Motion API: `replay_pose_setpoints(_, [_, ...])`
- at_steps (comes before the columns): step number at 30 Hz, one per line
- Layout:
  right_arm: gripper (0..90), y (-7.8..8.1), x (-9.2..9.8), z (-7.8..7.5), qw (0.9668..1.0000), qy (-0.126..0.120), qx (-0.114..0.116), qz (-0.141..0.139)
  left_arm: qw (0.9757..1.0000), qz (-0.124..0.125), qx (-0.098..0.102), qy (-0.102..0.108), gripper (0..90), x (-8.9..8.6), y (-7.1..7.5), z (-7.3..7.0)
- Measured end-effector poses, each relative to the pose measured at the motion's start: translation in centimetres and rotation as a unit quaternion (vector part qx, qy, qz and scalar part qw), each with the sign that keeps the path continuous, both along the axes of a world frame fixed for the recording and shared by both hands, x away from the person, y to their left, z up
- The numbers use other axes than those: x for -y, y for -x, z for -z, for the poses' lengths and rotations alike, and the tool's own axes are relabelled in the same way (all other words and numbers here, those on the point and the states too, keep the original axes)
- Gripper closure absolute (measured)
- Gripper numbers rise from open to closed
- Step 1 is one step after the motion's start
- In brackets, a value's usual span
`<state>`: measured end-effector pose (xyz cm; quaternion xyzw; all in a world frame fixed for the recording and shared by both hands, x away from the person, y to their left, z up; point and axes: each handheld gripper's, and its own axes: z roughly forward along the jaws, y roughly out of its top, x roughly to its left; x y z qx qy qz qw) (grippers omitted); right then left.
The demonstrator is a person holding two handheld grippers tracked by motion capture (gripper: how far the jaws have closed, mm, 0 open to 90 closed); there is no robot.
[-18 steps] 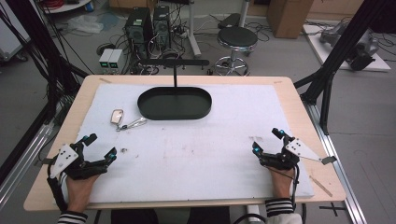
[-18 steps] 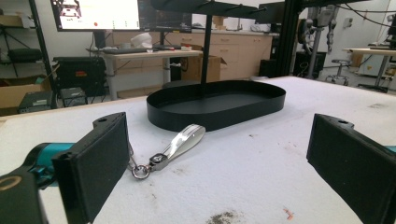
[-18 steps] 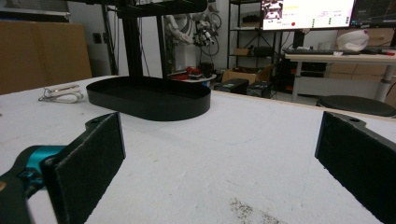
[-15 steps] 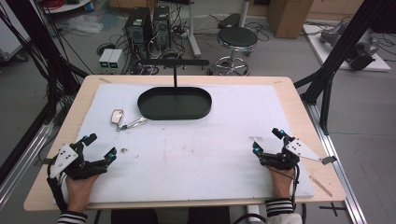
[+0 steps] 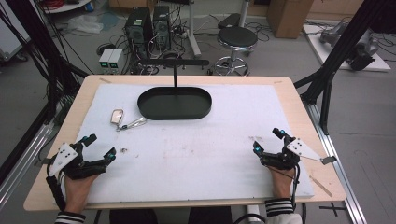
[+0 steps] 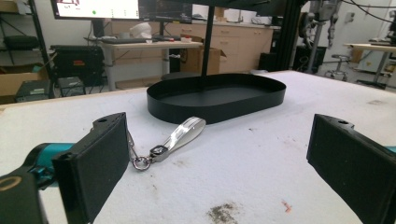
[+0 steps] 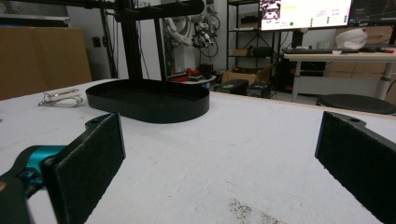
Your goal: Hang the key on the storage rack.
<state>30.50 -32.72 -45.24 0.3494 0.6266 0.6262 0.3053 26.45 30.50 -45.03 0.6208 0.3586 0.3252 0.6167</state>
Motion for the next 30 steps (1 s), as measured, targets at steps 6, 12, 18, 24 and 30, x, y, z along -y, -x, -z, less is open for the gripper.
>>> replay_pose_setpoints(6, [0.5, 0.0, -0.1, 0.0, 1.0000, 0.003, 0.001, 0.000, 0.9993, 0.018, -0.005, -0.032, 6.5, -0.5, -0.4, -2.0])
replay_pose_setpoints(12, [0.5, 0.0, -0.1, 0.0, 1.0000, 0.006, 0.003, 0.002, 0.9931, 0.008, -0.016, -0.116, 6.5, -0.2, -2.1, -5.2])
replay_pose_setpoints(18, [0.5, 0.0, -0.1, 0.0, 1.0000, 0.006, 0.003, 0.002, 0.9874, 0.014, -0.045, -0.151, 6.5, -0.3, -4.5, -7.8])
replay_pose_setpoints(24, [0.5, 0.0, -0.1, 0.0, 1.0000, 0.006, 0.003, 0.002, 0.9773, 0.061, -0.092, -0.181, 6.5, 0.2, -7.1, -9.4])
replay_pose_setpoints(30, [0.5, 0.0, -0.1, 0.0, 1.0000, 0.005, 0.003, 0.002, 0.9587, 0.103, -0.137, -0.227, 6.5, 0.9, -9.5, -10.0])
